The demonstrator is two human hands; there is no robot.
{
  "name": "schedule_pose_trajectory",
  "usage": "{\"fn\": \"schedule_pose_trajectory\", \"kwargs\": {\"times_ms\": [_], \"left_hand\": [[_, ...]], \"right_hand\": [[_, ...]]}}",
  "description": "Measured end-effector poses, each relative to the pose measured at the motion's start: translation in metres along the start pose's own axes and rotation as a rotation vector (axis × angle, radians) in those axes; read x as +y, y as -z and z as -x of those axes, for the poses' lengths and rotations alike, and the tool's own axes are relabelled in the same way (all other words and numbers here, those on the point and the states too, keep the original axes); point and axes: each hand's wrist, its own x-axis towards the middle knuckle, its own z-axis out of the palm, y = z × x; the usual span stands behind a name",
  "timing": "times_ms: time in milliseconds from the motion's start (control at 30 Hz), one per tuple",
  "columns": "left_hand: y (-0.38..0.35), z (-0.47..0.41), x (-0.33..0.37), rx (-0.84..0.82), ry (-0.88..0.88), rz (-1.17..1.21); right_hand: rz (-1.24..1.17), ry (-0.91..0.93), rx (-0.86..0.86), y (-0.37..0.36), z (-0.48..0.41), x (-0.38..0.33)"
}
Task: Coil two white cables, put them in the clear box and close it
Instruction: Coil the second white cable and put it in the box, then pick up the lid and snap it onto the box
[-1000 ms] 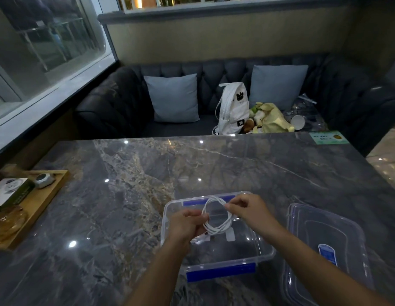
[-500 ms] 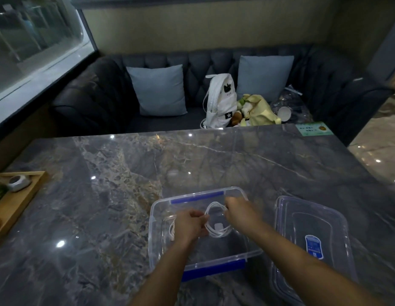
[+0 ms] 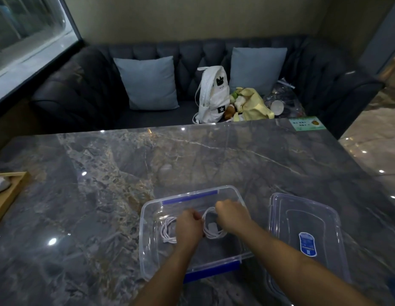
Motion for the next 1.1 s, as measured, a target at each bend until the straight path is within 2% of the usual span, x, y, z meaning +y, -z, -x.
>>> {"fn": "schedule_pose_trajectory", "kwargs": {"times_ms": [233,467,633,833,967,1100], "left_hand": [[-0.002,-0.002,-0.001,0.016,-0.044,-0.225],[0.002,-0.005,0.002,-0.06,-0.052,-0.344],[0.008,-0.001,0.014,-0.07,-0.09,-0.395],[0.003,0.015,0.061,-0.009,-0.27,-0.316],[-0.023,0.033,0.1,-0.023,-0.489,-0.184],[-0.067,0.043,0.126,-0.135,-0.6,-0.212]], "right_hand": [[-0.027,0.028,-0.029,-0.008,-0.005,0.002],[-0.052,0.036,-0.039,-0.008,-0.006,0.003],[-0.185,0.038,0.159,0.002,-0.003,0.006],[-0.353,0.104,0.325,0.025,0.015,0.034],[-0.379,-0.001,0.345,0.032,0.035,0.074],[-0.438,-0.159,0.319,0.026,0.059,0.121]]}}
